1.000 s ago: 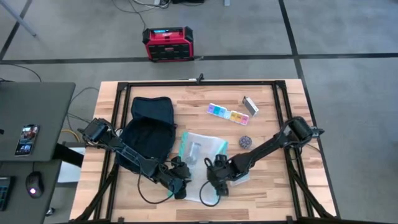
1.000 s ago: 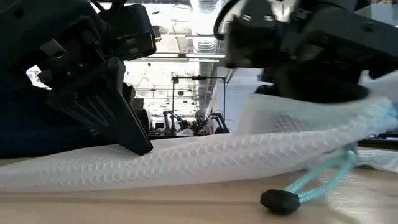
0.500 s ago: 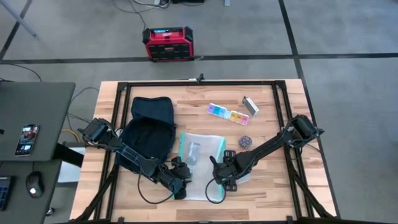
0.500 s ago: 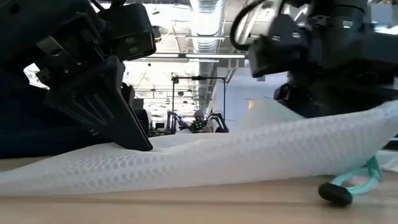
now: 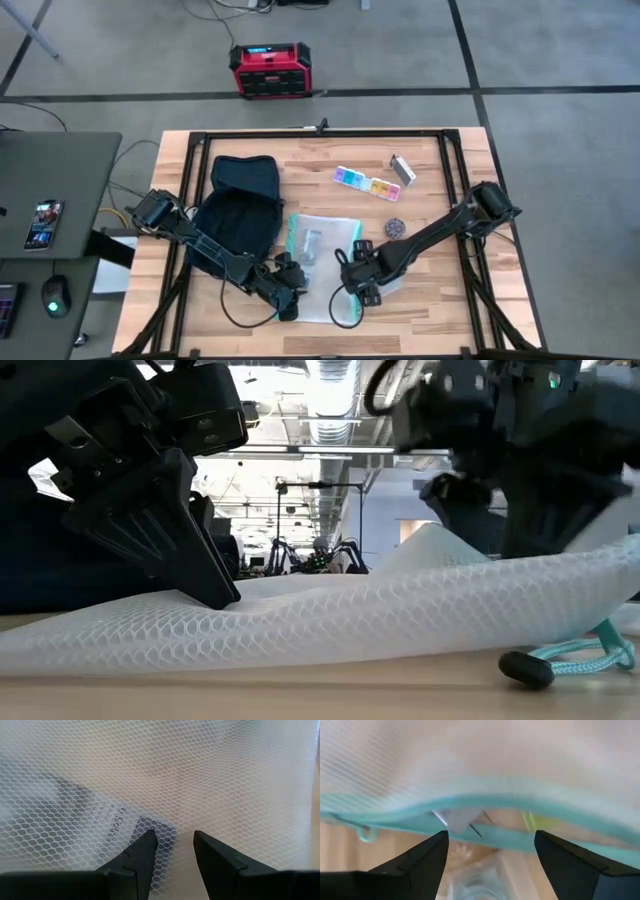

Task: Unpack backpack
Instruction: Remove the charger adapter from the zip bag

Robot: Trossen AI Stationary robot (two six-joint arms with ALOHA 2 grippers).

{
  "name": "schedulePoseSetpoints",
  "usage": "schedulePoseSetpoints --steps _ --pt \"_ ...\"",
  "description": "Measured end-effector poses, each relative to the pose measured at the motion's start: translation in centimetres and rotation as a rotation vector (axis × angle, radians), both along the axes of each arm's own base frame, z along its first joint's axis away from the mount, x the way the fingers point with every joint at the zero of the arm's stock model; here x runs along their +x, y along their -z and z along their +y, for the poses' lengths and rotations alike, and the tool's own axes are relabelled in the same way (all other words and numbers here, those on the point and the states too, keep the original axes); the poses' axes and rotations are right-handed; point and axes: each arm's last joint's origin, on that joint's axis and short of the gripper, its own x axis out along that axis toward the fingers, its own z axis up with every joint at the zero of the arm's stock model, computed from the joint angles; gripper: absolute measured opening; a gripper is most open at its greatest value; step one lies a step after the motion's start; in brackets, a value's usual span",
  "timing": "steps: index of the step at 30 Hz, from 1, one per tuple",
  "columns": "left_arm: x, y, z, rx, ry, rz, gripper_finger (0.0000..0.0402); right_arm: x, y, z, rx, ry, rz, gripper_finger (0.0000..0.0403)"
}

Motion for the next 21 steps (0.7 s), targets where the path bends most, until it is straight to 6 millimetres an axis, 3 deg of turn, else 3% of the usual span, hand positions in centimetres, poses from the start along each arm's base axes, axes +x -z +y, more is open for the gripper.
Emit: schedulePoseSetpoints --steps 5,12,21 --pt "0.0 0.0 0.0 0.005 0.005 0.000 0.0125 0.6 -0.6 0.6 0.032 -0.050 -0.088 0.0291" --pt "-0.1 0.0 -0.1 0.000 -0.002 -0.001 0.0125 0.5 1.3 1.6 0.043 -0.112 -0.046 0.0291" --pt "-0.1 0.0 -0.1 -0.006 -0.003 0.000 0.0125 1.3 0.7 2.5 -0.017 -0.244 -0.192 0.0291"
